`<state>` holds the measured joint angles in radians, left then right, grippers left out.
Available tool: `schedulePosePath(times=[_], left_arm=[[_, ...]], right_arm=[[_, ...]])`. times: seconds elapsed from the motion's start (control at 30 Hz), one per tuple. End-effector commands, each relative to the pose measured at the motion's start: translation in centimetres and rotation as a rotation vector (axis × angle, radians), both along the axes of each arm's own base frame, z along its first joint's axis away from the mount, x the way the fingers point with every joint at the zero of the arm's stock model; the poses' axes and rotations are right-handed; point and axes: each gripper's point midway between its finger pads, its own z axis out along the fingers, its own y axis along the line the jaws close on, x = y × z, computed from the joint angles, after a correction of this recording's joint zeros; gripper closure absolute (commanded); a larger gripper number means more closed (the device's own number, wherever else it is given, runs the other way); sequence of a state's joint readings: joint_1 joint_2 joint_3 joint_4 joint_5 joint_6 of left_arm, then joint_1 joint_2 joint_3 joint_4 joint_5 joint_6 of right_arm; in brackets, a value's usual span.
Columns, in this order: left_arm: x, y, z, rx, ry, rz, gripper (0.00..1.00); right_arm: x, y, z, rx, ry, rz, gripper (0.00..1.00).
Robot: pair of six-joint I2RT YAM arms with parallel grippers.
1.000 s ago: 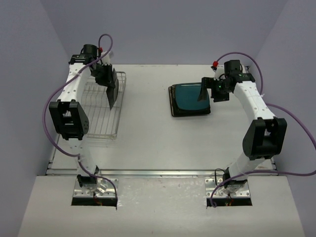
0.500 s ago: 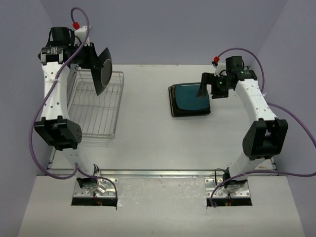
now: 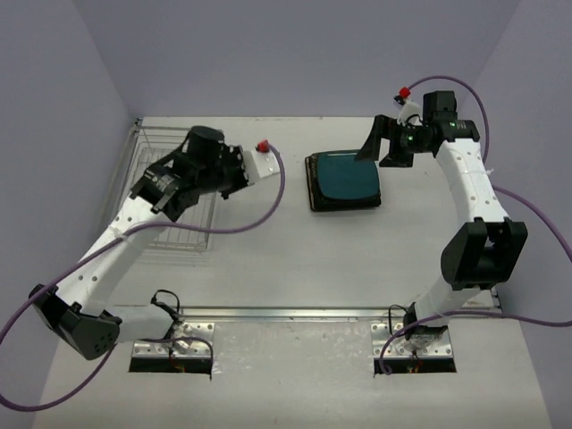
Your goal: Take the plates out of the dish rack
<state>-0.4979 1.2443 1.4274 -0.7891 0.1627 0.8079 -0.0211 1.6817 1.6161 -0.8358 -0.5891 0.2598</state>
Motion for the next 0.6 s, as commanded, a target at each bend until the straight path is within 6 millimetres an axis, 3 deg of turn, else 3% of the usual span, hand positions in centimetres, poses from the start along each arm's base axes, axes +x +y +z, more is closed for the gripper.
schedulePosePath(times=[0.0,0.2,0.43,0.57], left_arm=[[0.5,-1.3,4.1,0.178,-0.393,-0.068,1.00],[-1.6,-5.4,1.7,0.314,-0.584,-0.208,1.00],[-7.0,-7.4,1.0,0.387,-1.026,-0.419,1.00],[-9.4,-8.3,0.6,0.392,-1.141,-0.514,1.00]], right_arm=[[0.5,0.6,3.9,0.076,-0.102,0.031,0.01],[0.1,1.5,2.7,0.119,-0.082,0.094,0.01],[-1.0,3.2,3.1,0.217,-0.110,0.251,0.01],[-1.6,4.2,3.2,0.279,-0.104,0.319,0.01]])
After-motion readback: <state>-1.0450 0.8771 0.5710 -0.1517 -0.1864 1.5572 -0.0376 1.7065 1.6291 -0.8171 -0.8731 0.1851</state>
